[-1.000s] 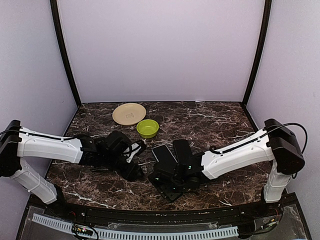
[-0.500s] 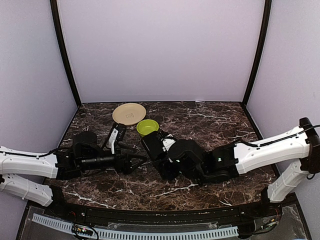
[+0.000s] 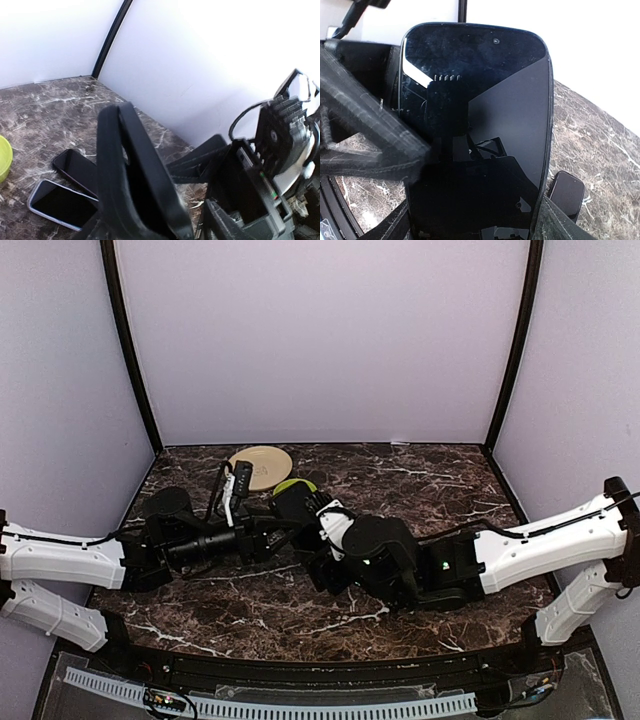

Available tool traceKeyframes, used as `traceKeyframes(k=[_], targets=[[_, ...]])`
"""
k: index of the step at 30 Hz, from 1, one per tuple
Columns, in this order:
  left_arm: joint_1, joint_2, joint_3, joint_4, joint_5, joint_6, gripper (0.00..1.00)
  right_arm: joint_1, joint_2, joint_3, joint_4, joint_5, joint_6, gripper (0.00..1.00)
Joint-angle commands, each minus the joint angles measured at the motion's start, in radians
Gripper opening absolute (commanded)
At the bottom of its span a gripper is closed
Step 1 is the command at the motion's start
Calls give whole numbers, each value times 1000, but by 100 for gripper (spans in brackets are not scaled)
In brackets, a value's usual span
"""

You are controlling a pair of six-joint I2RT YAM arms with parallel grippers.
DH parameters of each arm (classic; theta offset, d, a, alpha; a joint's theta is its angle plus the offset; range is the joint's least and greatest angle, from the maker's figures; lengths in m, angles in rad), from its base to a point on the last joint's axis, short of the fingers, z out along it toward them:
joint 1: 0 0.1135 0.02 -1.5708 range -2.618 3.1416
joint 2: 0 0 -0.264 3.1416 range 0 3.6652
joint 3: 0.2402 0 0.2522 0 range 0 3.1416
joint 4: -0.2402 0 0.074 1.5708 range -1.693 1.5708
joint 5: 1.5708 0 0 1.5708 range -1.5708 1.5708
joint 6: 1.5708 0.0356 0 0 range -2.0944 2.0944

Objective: Put the phone into the phone case

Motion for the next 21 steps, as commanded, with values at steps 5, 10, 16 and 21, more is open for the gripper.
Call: traceKeyframes(k=[5, 10, 16, 21], targets=[[-7, 56, 60, 36, 44, 42, 27, 23, -14, 54, 121, 36, -79, 25], [-17, 33, 41, 6, 23, 110, 1, 23, -15, 44, 97, -14, -97, 31], [-18, -10, 4, -85, 6, 269, 0, -18, -81, -27, 15, -277, -140, 92], [-27, 13, -5, -150, 109, 447, 0, -149, -205, -66, -187, -770, -227, 99]])
